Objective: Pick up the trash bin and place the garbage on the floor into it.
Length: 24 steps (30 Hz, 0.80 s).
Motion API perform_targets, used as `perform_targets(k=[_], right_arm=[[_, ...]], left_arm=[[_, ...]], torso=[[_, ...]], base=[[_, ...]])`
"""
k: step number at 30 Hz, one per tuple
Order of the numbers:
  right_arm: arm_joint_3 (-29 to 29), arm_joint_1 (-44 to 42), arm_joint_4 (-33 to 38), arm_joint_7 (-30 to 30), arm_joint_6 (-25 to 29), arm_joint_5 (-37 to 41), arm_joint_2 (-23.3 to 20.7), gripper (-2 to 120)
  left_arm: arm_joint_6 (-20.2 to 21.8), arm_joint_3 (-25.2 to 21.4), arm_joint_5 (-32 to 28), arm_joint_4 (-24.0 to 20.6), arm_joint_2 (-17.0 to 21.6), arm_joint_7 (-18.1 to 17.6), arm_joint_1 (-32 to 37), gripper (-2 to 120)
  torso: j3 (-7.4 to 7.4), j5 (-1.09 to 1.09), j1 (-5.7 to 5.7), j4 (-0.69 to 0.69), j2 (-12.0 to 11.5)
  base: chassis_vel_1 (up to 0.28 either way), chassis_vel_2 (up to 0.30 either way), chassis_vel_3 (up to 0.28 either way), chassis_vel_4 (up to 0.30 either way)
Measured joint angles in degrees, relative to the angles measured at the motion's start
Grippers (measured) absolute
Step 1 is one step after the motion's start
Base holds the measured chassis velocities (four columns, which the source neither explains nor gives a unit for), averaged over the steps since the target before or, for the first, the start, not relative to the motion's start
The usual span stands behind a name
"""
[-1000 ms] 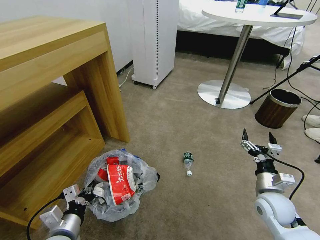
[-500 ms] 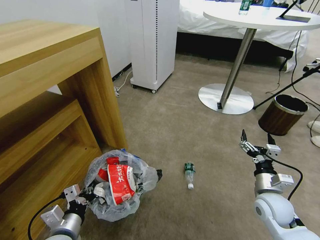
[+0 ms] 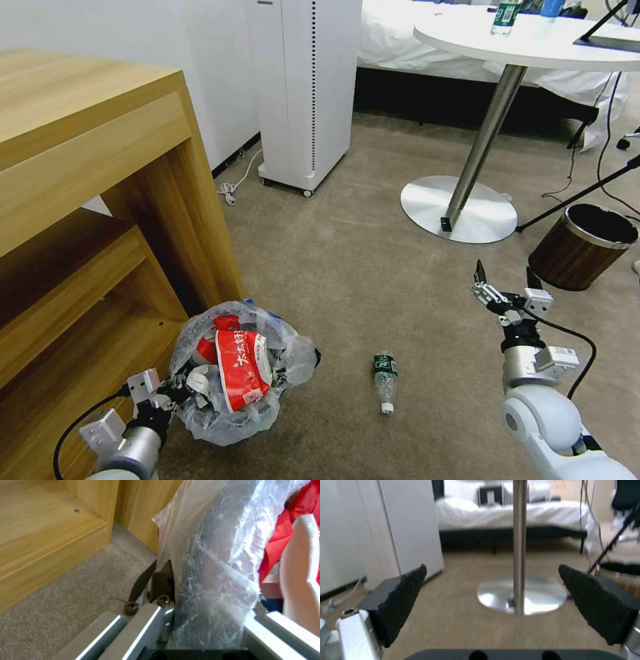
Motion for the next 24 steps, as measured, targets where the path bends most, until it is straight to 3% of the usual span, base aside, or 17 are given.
perform_targets(k=[2,4,5,8,9,11,17,24], right_arm=[[-1.23,0.05,0.56,2.66,-2.66,2.15,-0.44,100],[-5.15,1.10,1.50,9.28,-12.84,11.76,-1.69,100],[-5.15,1.10,1.50,9.28,-12.84,11.76,-1.69,100],[-12.79,5.75,-0.41,18.16,-24.45,24.64,-2.48,100],[-12.79,5.75,-0.41,18.16,-24.45,24.64,-2.48,100],[-18.29,9.16,-2.64,20.32,-28.50,27.80,-2.67,100],[-31.35,18.16,-7.53,23.32,-33.08,32.71,-1.87,100],[-38.44,21.01,-12.82,26.93,-37.41,35.71,-0.23,100]], left_arm=[[0.00,0.07,0.03,0.15,-0.08,0.00,-0.09,0],[0.00,0.28,0.13,0.44,-0.28,0.01,-0.46,0],[0.00,0.28,0.13,0.44,-0.28,0.01,-0.46,0],[-0.20,0.33,0.19,0.68,-0.66,0.02,-0.83,0],[-0.20,0.33,0.19,0.68,-0.66,0.02,-0.83,0],[-0.53,0.30,0.34,0.95,-0.81,0.06,-0.81,0],[-0.90,-0.20,0.45,1.53,-1.28,0.09,-0.91,0],[-1.44,-0.53,1.01,2.24,-2.19,0.05,-1.27,0]], torso=[[0.00,0.01,0.00,0.00,0.00],[0.00,-0.01,0.00,-0.01,0.00],[0.00,-0.01,0.00,-0.01,0.00],[0.01,0.02,0.00,0.00,0.00],[0.01,0.02,0.00,0.00,0.00],[0.01,0.02,0.00,0.01,0.00],[0.01,0.01,0.00,0.02,0.00],[0.01,0.01,0.00,0.01,0.00]], base=[[0.000,0.000,0.000,0.000],[0.000,0.000,0.000,0.000],[0.000,0.000,0.000,0.000],[0.000,0.000,0.000,0.000],[0.000,0.000,0.000,0.000],[0.000,0.000,0.000,0.000],[0.000,0.000,0.000,0.000],[0.000,0.000,0.000,0.000]])
